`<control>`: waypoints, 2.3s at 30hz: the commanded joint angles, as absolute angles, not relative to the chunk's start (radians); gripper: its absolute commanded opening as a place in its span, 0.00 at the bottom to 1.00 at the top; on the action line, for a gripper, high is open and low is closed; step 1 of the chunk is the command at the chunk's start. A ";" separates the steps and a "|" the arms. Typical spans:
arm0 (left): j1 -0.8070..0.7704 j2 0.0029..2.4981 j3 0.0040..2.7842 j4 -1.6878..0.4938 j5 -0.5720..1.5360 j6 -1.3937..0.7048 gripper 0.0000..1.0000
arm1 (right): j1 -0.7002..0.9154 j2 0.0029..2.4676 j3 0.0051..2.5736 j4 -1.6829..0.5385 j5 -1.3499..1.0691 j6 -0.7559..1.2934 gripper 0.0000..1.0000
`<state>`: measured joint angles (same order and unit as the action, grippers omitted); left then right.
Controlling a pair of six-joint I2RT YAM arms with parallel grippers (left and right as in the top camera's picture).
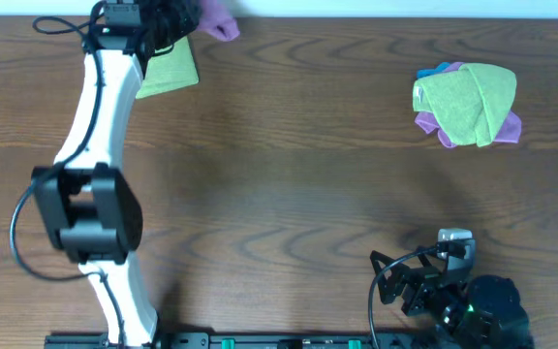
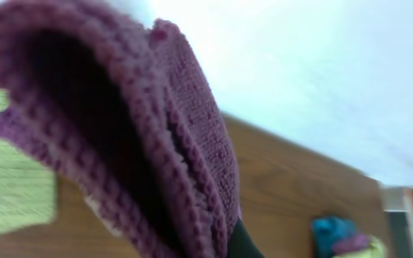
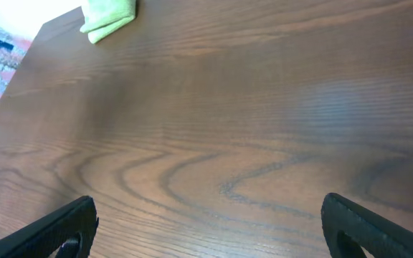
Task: Fold the cloth
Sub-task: 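Carry the folded purple cloth to the green cloth at top left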
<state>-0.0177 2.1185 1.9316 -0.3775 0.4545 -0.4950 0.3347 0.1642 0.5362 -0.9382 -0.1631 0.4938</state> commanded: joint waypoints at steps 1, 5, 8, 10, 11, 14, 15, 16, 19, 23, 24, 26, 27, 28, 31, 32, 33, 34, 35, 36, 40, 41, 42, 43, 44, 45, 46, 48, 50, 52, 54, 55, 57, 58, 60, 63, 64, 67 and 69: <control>0.007 2.195 1.994 -0.374 0.422 -0.424 0.05 | 0.328 0.158 0.535 -0.939 -0.161 0.509 0.99; 0.027 2.240 2.015 -0.367 0.417 -0.388 0.05 | 0.328 0.158 0.535 -0.939 -0.161 0.508 0.99; 0.043 2.259 2.015 -0.361 0.397 -0.365 0.06 | 0.328 0.158 0.535 -0.939 -0.161 0.508 0.99; 0.053 2.267 2.015 -0.362 0.385 -0.350 0.06 | 0.328 0.158 0.535 -0.939 -0.162 0.508 0.99; 0.059 2.269 2.015 -0.362 0.385 -0.337 0.06 | 0.328 0.158 0.535 -0.939 -0.161 0.508 0.99; 0.068 2.280 2.015 -0.358 0.379 -0.328 0.06 | 0.328 0.158 0.535 -0.939 -0.161 0.508 0.99; 0.072 2.284 2.015 -0.355 0.377 -0.328 0.06 | 0.328 0.158 0.535 -0.939 -0.161 0.508 0.99; 0.074 2.288 2.015 -0.353 0.376 -0.328 0.05 | 0.328 0.158 0.535 -0.939 -0.161 0.508 0.99; 0.078 2.300 2.015 -0.347 0.373 -0.324 0.05 | 0.328 0.158 0.535 -0.939 -0.161 0.508 0.99; 0.080 2.306 2.015 -0.346 0.342 -0.292 0.05 | 0.328 0.158 0.535 -0.939 -0.161 0.508 0.99; 0.080 2.306 2.015 -0.347 0.335 -0.284 0.05 | 0.328 0.158 0.535 -0.939 -0.161 0.508 0.99; 0.082 2.310 2.015 -0.346 0.332 -0.274 0.06 | 0.328 0.158 0.535 -0.939 -0.161 0.508 0.99; 0.083 2.311 2.015 -0.347 0.332 -0.274 0.06 | 0.328 0.158 0.535 -0.939 -0.161 0.508 0.99; 0.085 2.313 2.015 -0.349 0.332 -0.274 0.06 | 0.328 0.158 0.535 -0.939 -0.161 0.508 0.99; 0.091 2.317 2.015 -0.356 0.313 -0.273 0.05 | 0.328 0.158 0.535 -0.939 -0.161 0.508 0.99; 0.096 2.317 2.015 -0.360 0.295 -0.272 0.06 | 0.328 0.158 0.535 -0.939 -0.161 0.508 0.99; 0.100 2.317 2.015 -0.364 0.276 -0.269 0.06 | 0.328 0.158 0.535 -0.939 -0.161 0.508 0.99; 0.106 2.317 2.015 -0.368 0.262 -0.264 0.06 | 0.328 0.158 0.535 -0.939 -0.161 0.508 0.99; 0.112 2.317 2.015 -0.371 0.249 -0.263 0.06 | 0.328 0.158 0.535 -0.939 -0.161 0.508 0.99; 0.120 2.317 2.015 -0.374 0.239 -0.261 0.06 | 0.328 0.158 0.535 -0.939 -0.161 0.508 0.99; 0.146 2.317 2.015 -0.390 0.228 -0.257 0.07 | 0.328 0.158 0.535 -0.939 -0.161 0.508 0.99; 0.152 2.317 2.015 -0.394 0.228 -0.257 0.08 | 0.328 0.158 0.535 -0.939 -0.161 0.508 0.99; 0.157 2.317 2.015 -0.398 0.228 -0.257 0.11 | 0.328 0.158 0.535 -0.939 -0.161 0.508 0.99; 0.161 2.317 2.015 -0.404 0.228 -0.257 0.13 | 0.328 0.158 0.535 -0.939 -0.161 0.508 0.99; 0.164 2.317 2.015 -0.411 0.228 -0.257 0.14 | 0.328 0.158 0.535 -0.939 -0.161 0.508 0.99; 0.168 2.317 2.015 -0.418 0.228 -0.256 0.17 | 0.328 0.158 0.535 -0.939 -0.161 0.508 0.99; 0.170 2.317 2.015 -0.423 0.228 -0.250 0.21 | 0.328 0.158 0.535 -0.939 -0.161 0.508 0.99; 0.171 2.317 2.015 -0.435 0.226 -0.234 0.33 | 0.328 0.158 0.535 -0.939 -0.161 0.508 0.99; 0.173 2.317 2.015 -0.445 0.224 -0.215 0.44 | 0.328 0.158 0.535 -0.939 -0.161 0.508 0.99; 0.173 2.317 2.015 -0.450 0.224 -0.202 0.58 | 0.328 0.158 0.535 -0.939 -0.161 0.508 0.99; 0.176 2.317 2.015 -0.454 0.224 -0.202 0.65 | 0.328 0.158 0.535 -0.939 -0.161 0.508 0.99; 0.177 2.317 2.015 -0.457 0.224 -0.202 0.69 | 0.328 0.158 0.535 -0.939 -0.161 0.508 0.99; 0.181 2.317 2.015 -0.461 0.224 -0.201 0.74 | 0.328 0.158 0.535 -0.939 -0.161 0.508 0.99; 0.184 2.317 2.015 -0.465 0.224 -0.202 0.75 | 0.328 0.158 0.535 -0.939 -0.161 0.508 0.99; 0.191 2.317 2.015 -0.473 0.224 -0.202 0.76 | 0.328 0.158 0.535 -0.939 -0.161 0.508 0.99; 0.203 2.312 2.015 -0.495 0.225 -0.201 0.76 | 0.328 0.158 0.535 -0.939 -0.161 0.508 0.99; 0.208 2.310 2.015 -0.502 0.225 -0.201 0.75 | 0.328 0.158 0.535 -0.939 -0.161 0.508 0.99; 0.222 2.297 2.015 -0.527 0.226 -0.199 0.71 | 0.328 0.158 0.535 -0.939 -0.162 0.508 0.99; 0.231 2.283 2.015 -0.539 0.229 -0.192 0.68 | 0.328 0.158 0.535 -0.939 -0.161 0.508 0.99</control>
